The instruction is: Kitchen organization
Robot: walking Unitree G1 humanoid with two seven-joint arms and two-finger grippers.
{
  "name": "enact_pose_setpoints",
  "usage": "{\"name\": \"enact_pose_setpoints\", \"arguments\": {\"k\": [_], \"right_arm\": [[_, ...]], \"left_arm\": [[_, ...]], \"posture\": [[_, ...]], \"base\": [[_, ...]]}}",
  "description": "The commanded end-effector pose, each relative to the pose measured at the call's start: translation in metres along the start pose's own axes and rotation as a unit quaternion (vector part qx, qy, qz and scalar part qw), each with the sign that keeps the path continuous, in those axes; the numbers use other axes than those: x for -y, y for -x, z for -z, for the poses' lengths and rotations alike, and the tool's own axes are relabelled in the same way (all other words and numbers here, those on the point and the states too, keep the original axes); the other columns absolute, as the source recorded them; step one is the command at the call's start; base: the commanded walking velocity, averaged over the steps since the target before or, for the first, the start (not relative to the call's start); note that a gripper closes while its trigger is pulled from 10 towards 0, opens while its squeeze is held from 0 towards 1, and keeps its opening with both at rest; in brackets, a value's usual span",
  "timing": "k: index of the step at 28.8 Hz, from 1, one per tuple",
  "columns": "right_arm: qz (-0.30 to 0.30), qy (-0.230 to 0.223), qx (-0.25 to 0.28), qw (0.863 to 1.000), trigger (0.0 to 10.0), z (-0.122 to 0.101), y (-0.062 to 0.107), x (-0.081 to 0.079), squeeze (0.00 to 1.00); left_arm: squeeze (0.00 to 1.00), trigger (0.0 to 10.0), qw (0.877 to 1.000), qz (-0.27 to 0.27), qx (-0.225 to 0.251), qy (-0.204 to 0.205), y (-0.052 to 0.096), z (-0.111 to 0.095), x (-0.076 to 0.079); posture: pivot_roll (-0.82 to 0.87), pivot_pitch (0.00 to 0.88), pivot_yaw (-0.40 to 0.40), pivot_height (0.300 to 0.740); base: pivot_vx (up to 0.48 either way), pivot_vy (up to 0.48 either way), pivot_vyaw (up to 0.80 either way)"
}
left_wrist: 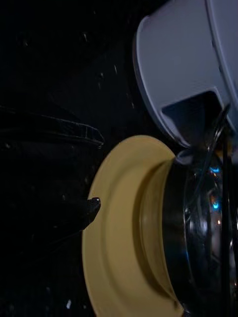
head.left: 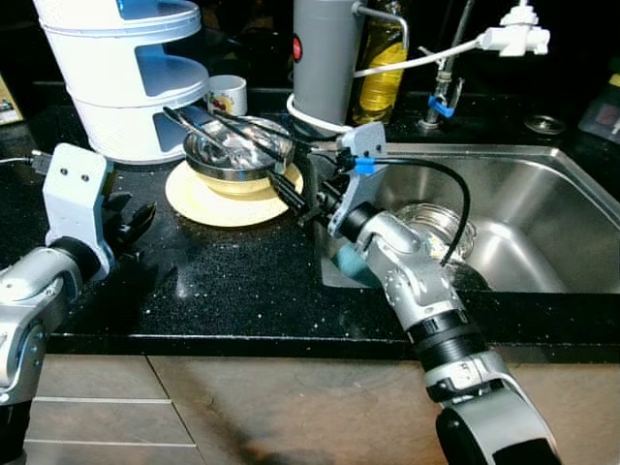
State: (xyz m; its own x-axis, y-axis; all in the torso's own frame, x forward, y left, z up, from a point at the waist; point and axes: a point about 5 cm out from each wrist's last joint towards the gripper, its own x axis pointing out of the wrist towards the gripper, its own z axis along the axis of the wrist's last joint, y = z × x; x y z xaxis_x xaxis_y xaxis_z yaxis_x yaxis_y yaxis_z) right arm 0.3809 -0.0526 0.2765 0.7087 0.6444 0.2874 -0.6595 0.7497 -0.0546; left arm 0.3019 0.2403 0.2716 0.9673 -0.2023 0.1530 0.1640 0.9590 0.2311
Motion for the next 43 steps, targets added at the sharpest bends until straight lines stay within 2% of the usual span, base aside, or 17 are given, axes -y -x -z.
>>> {"name": "enact_pose_setpoints", "arguments": {"k": [1, 10, 17, 23, 24, 25, 26, 27, 29, 30, 43], "right_arm": [[-0.006, 0.003, -0.003, 1.000, 10.0, 0.001, -0.005, -0.004, 0.00], [-0.002, -0.005, -0.003, 1.000, 10.0, -0.003, -0.021, -0.005, 0.00], [-0.016, -0.001, -0.016, 1.000, 10.0, 0.000, -0.031, -0.015, 0.00], [-0.018, -0.001, -0.028, 0.999, 10.0, 0.003, -0.033, -0.016, 0.00], [-0.017, -0.003, -0.031, 0.999, 9.1, 0.004, -0.033, -0.016, 0.00], [-0.017, -0.004, -0.033, 0.999, 9.1, 0.005, -0.033, -0.015, 0.00], [-0.016, -0.006, -0.036, 0.999, 4.8, 0.006, -0.033, -0.015, 0.00], [-0.016, -0.008, -0.037, 0.999, 4.8, 0.006, -0.033, -0.015, 0.00], [-0.014, -0.011, -0.039, 0.999, 2.9, 0.007, -0.033, -0.014, 0.00], [-0.013, -0.012, -0.039, 0.999, 0.2, 0.007, -0.033, -0.014, 0.00], [-0.009, -0.022, -0.028, 0.999, 0.0, 0.002, -0.035, -0.010, 0.00]], "left_arm": [[0.00, 10.0, 1.000, 0.001, 0.005, -0.001, -0.001, 0.001, 0.004], [0.00, 10.0, 0.999, 0.032, 0.027, 0.007, -0.005, -0.005, 0.020], [0.00, 10.0, 0.999, 0.030, 0.027, 0.005, -0.005, -0.004, 0.021], [0.00, 10.0, 0.999, 0.029, 0.027, 0.003, -0.004, -0.004, 0.021], [0.00, 10.0, 0.999, 0.029, 0.027, 0.004, -0.004, -0.004, 0.021], [0.00, 10.0, 0.999, 0.029, 0.026, 0.004, -0.004, -0.004, 0.021], [0.00, 10.0, 0.999, 0.029, 0.026, 0.004, -0.004, -0.004, 0.022], [0.00, 10.0, 0.999, 0.029, 0.026, 0.004, -0.004, -0.004, 0.022], [0.00, 10.0, 0.999, 0.029, 0.026, 0.004, -0.004, -0.004, 0.022], [0.00, 10.0, 0.999, 0.029, 0.026, 0.004, -0.004, -0.004, 0.022], [0.00, 10.0, 0.999, 0.028, 0.029, 0.002, -0.006, -0.005, 0.020]], "posture": [[0.02, 0.195, -0.044, 0.740], [0.02, 0.188, -0.048, 0.740], [0.02, 0.180, -0.054, 0.740], [0.02, 0.176, -0.055, 0.740], [0.02, 0.173, -0.056, 0.740], [0.02, 0.173, -0.056, 0.740], [0.02, 0.171, -0.056, 0.740], [0.02, 0.172, -0.054, 0.740], [0.02, 0.171, -0.056, 0.740], [0.02, 0.172, -0.055, 0.740], [0.01, 0.170, -0.049, 0.740]], "base": [[0.000, 0.000, 0.00], [0.000, 0.000, 0.00], [0.000, 0.000, 0.00], [0.000, 0.000, 0.00], [0.000, 0.000, 0.00], [0.000, 0.000, 0.00], [0.000, 0.000, 0.00], [0.000, 0.000, 0.00], [0.000, 0.000, 0.00], [0.000, 0.000, 0.00], [0.000, 0.000, 0.00]]}}
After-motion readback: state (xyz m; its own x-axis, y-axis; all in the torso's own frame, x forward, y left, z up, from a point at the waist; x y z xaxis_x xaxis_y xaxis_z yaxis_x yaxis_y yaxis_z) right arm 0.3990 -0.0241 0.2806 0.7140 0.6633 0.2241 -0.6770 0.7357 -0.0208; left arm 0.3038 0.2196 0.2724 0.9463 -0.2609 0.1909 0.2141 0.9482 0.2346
